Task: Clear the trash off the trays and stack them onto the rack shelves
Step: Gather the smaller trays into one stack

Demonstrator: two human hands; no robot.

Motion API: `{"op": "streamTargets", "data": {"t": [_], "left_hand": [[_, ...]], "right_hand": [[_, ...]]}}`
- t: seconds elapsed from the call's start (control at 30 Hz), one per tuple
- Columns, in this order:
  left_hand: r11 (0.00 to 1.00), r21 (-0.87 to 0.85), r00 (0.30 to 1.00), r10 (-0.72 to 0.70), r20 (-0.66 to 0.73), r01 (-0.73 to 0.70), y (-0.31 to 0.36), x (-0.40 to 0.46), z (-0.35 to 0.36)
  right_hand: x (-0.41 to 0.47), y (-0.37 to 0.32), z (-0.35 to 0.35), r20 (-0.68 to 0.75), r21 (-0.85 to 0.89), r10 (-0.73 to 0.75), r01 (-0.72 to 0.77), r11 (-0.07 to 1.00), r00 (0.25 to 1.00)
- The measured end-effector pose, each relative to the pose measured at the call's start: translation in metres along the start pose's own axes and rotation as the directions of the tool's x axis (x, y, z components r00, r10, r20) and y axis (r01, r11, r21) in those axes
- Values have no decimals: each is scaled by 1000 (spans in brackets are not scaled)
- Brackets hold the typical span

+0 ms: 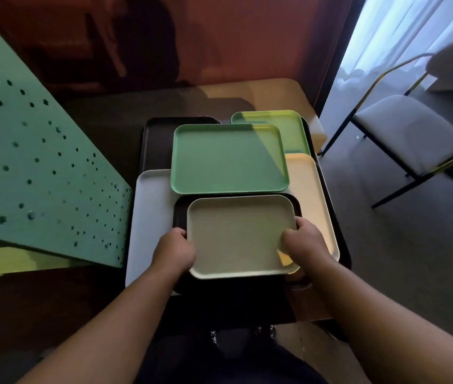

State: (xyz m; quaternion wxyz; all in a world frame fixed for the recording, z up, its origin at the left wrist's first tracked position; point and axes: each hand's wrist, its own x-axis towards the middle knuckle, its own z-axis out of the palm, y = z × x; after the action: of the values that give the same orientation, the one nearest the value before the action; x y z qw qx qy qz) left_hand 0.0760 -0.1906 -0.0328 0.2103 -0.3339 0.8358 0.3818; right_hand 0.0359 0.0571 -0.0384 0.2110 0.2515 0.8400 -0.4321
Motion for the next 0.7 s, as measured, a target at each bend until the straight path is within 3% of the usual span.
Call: {"op": "streamTargets", "data": {"t": [0.07,0.17,0.27,0.33,0.43,0.53,0.7], "left_hand": [[997,71,1000,6,0,-6,5,-1,3],[994,105,1000,-2,7,2,11,-3,6],[984,169,994,-34,-106,51,15,-10,13],[976,194,976,-61,-211,103,15,-15,15],[977,84,971,-179,-160,194,14,-16,15],[972,-35,966,-234,-105,232,15,-23,15],[970,-110,957,-235,-169,218,9,-39,12]], "right_hand": [[5,1,-2,-25,-32,-21,20,999,999],[15,4,-2,-40,-257,-33,22,966,999],[15,9,-4,-31,-334,-66,52,941,997],[17,13,-9,6,-278,-15,16,960,1000],[18,14,-16,95,-148,48,-34,988,994],[19,15,-24,88,-115,21,-11,993,996],[4,14,-28,39,-70,-47,50,996,998]]}}
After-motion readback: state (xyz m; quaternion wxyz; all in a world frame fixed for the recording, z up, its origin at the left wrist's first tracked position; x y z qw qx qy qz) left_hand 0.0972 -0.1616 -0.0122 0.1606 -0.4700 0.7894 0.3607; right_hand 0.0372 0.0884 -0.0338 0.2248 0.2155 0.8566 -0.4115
